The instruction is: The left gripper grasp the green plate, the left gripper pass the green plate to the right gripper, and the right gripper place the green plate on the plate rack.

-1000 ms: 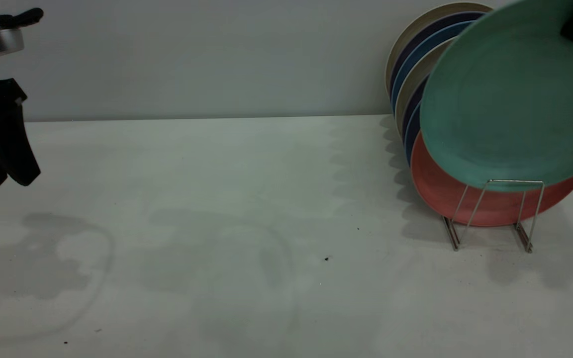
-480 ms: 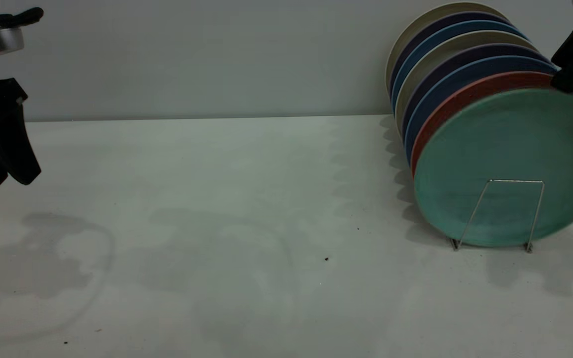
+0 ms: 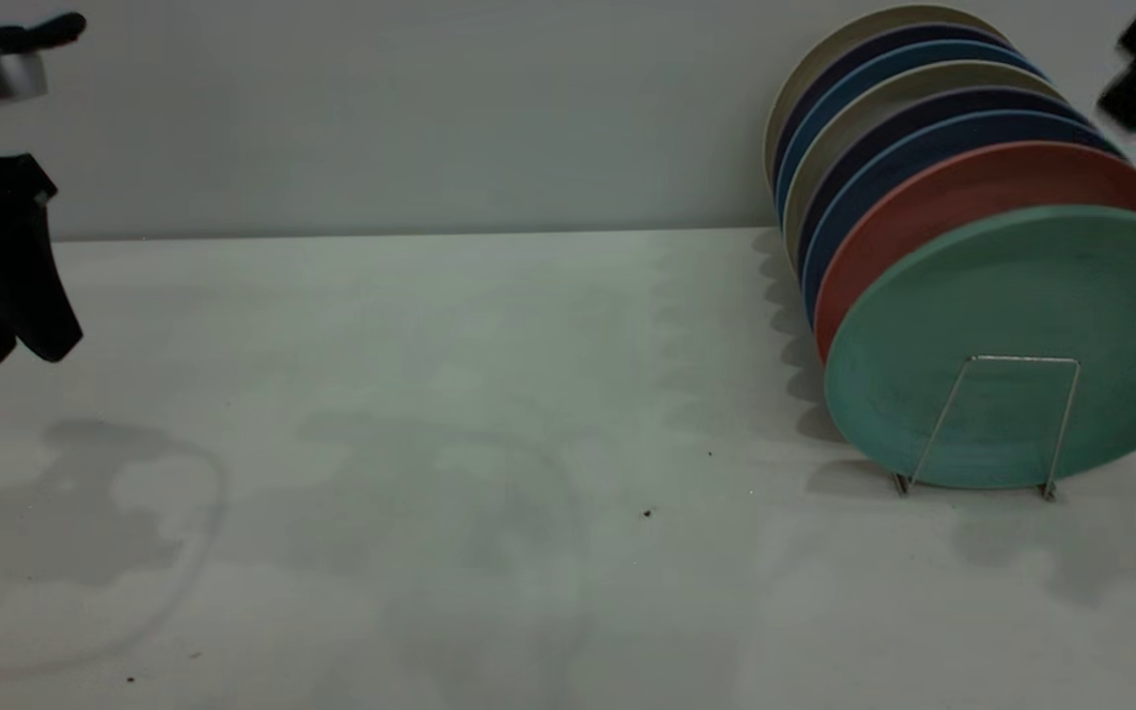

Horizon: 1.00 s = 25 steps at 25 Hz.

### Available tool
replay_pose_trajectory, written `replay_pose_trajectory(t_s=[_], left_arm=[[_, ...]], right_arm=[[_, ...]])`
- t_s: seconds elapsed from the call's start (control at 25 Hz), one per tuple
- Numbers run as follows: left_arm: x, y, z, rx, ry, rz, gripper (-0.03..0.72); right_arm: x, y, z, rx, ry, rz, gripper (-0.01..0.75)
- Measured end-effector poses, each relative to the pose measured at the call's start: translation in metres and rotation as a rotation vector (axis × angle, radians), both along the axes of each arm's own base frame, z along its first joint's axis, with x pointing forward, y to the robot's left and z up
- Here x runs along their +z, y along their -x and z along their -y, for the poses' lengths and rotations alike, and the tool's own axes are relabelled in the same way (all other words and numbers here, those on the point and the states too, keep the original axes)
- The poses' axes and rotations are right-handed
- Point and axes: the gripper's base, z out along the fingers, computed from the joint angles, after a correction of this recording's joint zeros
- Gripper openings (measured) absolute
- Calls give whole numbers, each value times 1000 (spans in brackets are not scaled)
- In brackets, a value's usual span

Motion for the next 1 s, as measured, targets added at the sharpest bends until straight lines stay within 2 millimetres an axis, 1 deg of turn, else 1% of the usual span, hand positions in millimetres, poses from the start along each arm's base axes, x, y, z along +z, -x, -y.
replay_pose_trajectory(t_s=[0.08,0.16,0.24,0.28,0.36,0.4,0.48,0.6,0.64,0.72,0.76,0.88,0.92,1.0], left_arm=[[0,0,0,2,-1,2,471],[0,0,-1,-8,-16,3,471],[-1,1,-5,-37,-63,-1,471],[-2,2,-9,-52,-100,-9,471],[1,5,-16,-47,-183,-34,471],[4,8,-20,-33,-232,-49,471],[14,13,-27,11,-313,-63,471],[44,24,-32,86,-377,-33,471],[55,29,-32,104,-380,-24,471],[83,44,-31,130,-381,13,471],[94,52,-29,141,-374,26,471],[136,84,-22,172,-320,98,471],[145,96,-18,166,-298,124,471],[161,126,-9,147,-235,198,471]], right_arm=[[17,9,-1,-53,-52,19,468],[32,18,-2,-147,-153,-1,469],[45,29,-5,-295,-315,-75,469],[49,34,-5,-381,-400,-135,469],[51,47,-6,-514,-485,-274,469],[49,52,-5,-574,-498,-343,469],[42,63,-2,-637,-420,-469,469],[36,78,6,-697,-275,-589,469],[37,84,9,-721,-236,-608,469],[45,97,14,-764,-190,-609,469],[51,104,16,-778,-175,-586,469],[75,129,18,-810,-185,-479,469],[84,140,18,-812,-201,-436,469],[100,162,16,-806,-244,-359,469]])
